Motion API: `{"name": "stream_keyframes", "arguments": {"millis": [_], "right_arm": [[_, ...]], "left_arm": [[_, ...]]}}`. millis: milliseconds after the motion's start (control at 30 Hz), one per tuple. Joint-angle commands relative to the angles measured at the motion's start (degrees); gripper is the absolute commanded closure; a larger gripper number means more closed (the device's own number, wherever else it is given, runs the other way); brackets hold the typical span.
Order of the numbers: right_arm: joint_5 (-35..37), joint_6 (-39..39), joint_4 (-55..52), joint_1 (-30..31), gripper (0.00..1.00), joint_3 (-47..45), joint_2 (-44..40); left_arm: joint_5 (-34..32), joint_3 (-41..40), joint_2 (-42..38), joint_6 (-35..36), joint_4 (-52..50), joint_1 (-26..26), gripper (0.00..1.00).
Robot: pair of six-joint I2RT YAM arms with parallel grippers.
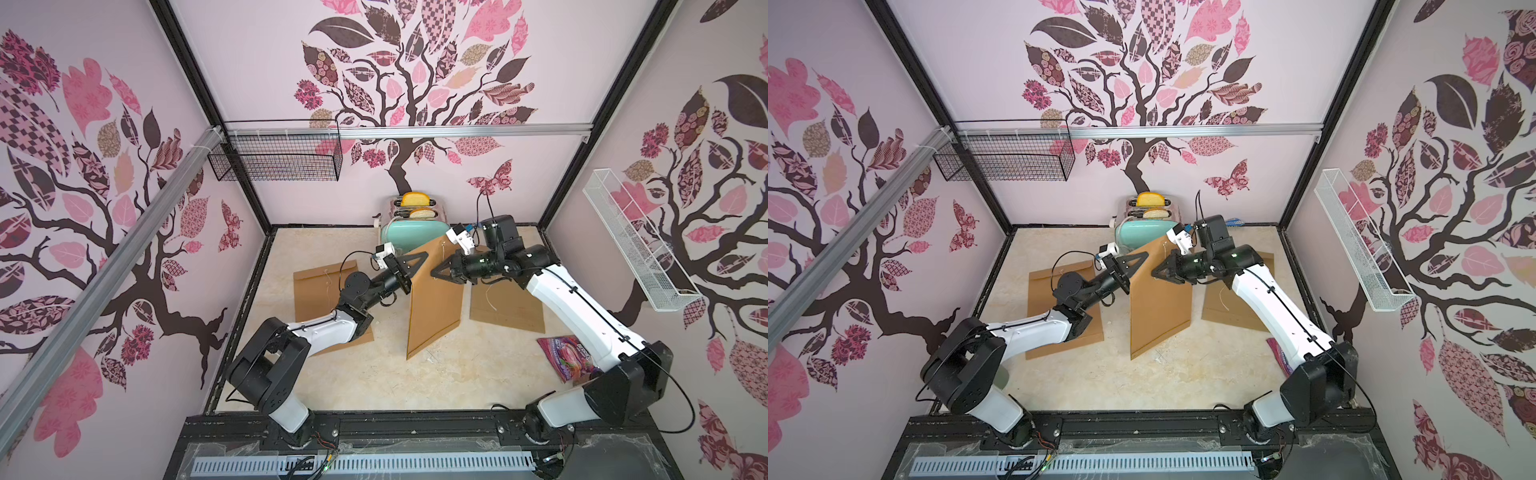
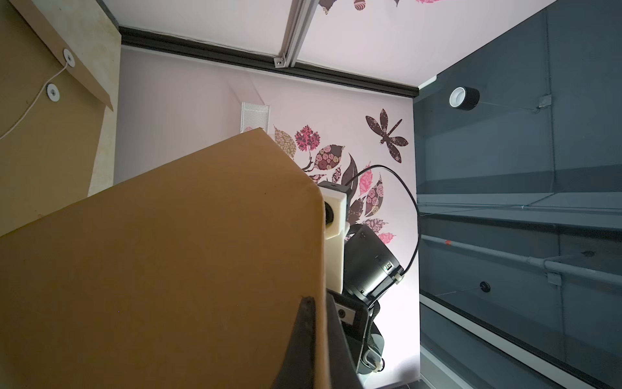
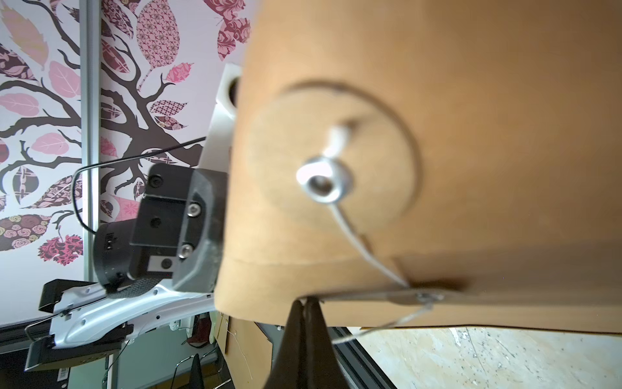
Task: Close the mouth of the file bag
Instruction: Close the file bag.
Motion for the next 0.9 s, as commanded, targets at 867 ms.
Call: {"name": "stream_keyframes", "arguments": {"millis": [867], "right_arm": [[4.6,0.9,10.4,-3.6,1.0,-12.5,-3.7]], "left_arm": [[0.1,-1.1,-3.0,-2.0,4.8,-0.5,1.0]]}}
